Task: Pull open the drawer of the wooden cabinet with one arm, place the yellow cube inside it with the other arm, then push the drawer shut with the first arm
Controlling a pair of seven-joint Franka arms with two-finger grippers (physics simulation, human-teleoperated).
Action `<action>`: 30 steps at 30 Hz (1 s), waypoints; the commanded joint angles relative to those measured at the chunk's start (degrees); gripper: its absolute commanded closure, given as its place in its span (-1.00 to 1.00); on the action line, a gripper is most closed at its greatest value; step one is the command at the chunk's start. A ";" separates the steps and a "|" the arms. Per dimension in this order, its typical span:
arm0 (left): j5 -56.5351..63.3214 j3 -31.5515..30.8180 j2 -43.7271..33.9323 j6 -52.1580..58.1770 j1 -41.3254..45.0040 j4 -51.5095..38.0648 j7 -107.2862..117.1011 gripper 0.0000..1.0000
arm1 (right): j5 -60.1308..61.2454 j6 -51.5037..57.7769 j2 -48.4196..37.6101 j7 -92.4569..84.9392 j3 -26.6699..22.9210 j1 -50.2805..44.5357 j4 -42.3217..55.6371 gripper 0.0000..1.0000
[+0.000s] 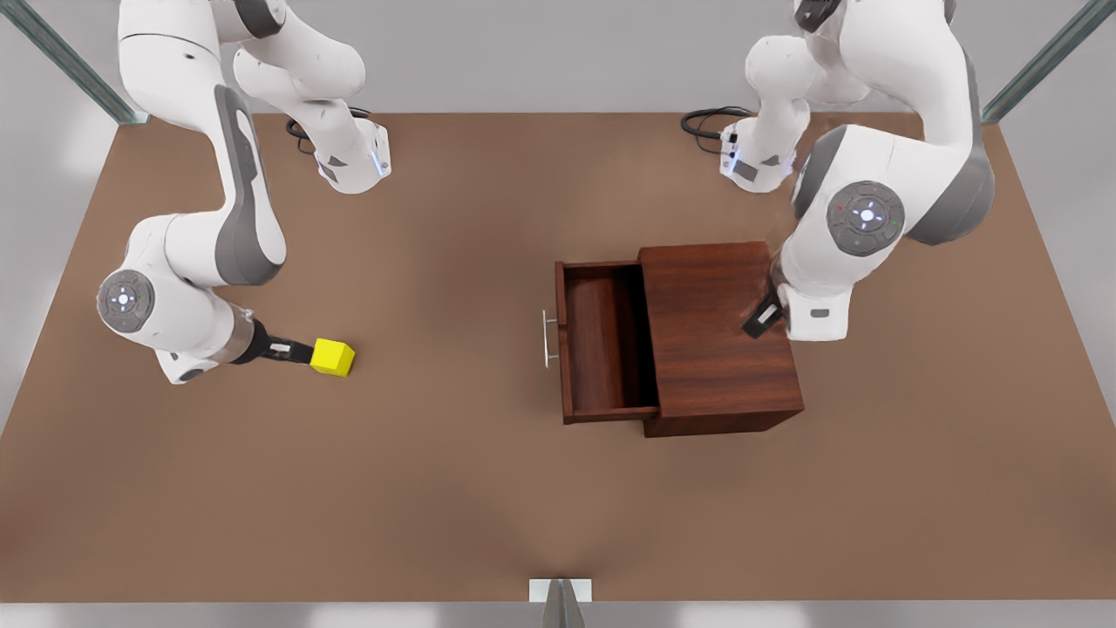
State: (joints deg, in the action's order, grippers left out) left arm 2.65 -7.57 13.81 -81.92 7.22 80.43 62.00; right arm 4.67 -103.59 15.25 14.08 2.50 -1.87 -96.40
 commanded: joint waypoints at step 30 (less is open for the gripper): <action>-5.63 4.41 -0.63 -15.20 -2.12 2.28 -55.59 -1.00 | -9.07 -32.64 3.56 16.59 -1.10 0.11 -28.22 -1.00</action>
State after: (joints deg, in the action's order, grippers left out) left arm -2.78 -3.15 13.25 -94.26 5.12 82.67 17.38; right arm -3.12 -135.36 18.65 27.57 1.39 -1.76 -124.49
